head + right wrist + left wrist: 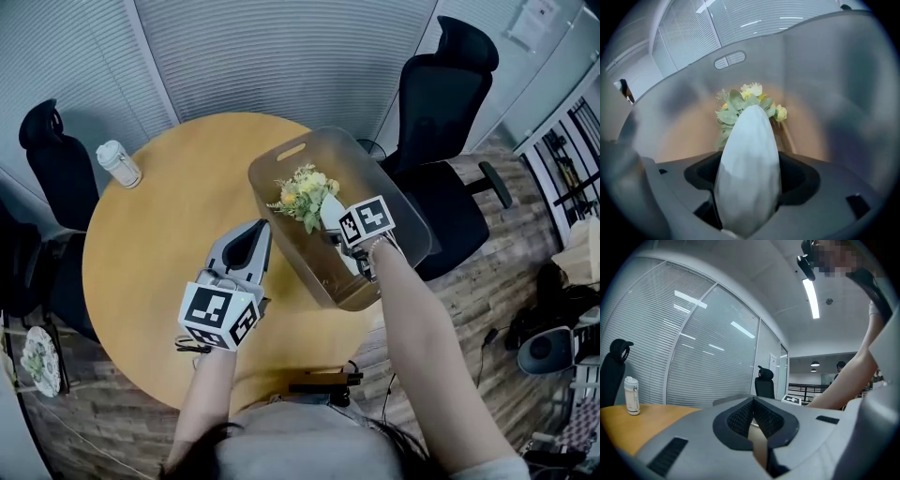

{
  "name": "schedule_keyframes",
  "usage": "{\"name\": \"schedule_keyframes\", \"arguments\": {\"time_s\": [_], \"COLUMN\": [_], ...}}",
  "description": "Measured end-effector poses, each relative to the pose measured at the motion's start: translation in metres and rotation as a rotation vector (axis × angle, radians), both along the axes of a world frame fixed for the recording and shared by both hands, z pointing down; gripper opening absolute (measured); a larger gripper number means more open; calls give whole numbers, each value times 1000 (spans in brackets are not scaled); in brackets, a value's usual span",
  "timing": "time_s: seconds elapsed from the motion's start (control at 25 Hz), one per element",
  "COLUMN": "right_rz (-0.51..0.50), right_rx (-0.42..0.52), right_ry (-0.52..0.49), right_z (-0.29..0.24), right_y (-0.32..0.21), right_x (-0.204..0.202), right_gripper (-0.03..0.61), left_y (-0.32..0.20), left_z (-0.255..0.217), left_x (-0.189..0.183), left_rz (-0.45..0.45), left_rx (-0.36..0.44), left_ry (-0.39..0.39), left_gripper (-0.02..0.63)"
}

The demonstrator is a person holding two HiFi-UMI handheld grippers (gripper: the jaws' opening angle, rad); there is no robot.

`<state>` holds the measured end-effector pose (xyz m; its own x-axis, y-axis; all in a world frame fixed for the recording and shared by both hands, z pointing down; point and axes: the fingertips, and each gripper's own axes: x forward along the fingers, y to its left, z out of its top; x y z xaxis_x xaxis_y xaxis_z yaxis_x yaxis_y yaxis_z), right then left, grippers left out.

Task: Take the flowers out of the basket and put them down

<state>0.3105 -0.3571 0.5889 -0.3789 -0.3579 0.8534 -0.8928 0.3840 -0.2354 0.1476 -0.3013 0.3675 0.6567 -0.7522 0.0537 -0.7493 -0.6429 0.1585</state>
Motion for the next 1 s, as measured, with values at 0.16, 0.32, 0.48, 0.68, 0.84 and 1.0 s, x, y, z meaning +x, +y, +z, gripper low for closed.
{"name": "schedule_keyframes", "arguments": {"time_s": [0.16,0.32,0.48,0.68,0.84,1.0], "right_rz": [33,52,68,96,108,140], "right_rx": [32,70,92,126,161,206], "right_ry": [-41,-66,-84,-106,-115,-165], "right_z": [-11,-23,-35,-46,-58,-73], "right_y": [2,-1,-1,2,3,5], "right_x": [-1,-2,-2,-1,0,4], "right_gripper": [374,374,374,374,374,375], "left_y": [6,11,19,29,34,42], "left_z": [-5,-9,-14,-17,-22,-29], "left_x": [1,1,3,-1,-2,0], "left_rz": [5,12,23,36,50,68], "left_rx": [9,18,28,43,53,70], "left_ry": [2,-4,-12,-25,-29,-37], "left_gripper": [5,5,5,5,5,5]}}
